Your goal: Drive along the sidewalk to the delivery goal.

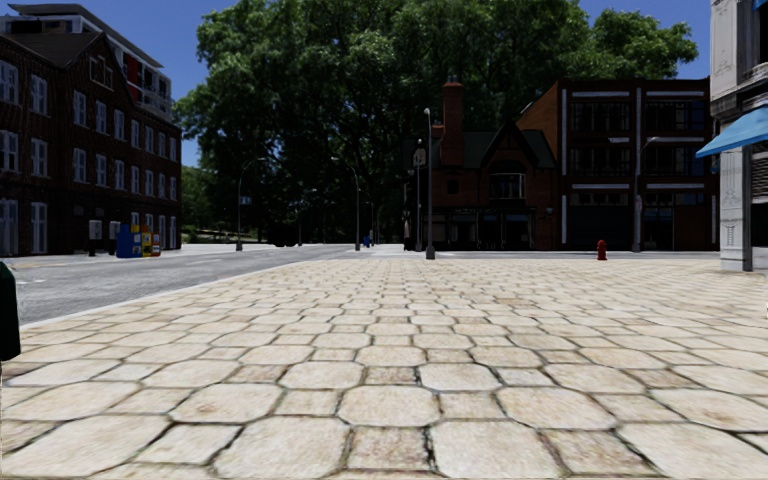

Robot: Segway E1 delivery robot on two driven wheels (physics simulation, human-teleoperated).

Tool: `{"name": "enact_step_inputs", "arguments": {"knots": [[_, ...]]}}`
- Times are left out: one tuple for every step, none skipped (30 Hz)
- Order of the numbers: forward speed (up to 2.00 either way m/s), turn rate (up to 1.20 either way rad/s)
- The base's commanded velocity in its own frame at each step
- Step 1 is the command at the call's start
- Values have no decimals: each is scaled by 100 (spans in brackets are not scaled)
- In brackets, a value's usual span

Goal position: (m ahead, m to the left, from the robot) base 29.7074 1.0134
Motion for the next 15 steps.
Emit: {"name": "enact_step_inputs", "arguments": {"knots": [[200,-35],[200,-35],[200,-35],[200,-35],[200,-35],[200,-35],[200,-32],[200,0],[200,0],[200,0],[200,0],[200,0],[200,0],[200,0],[200,0]]}}
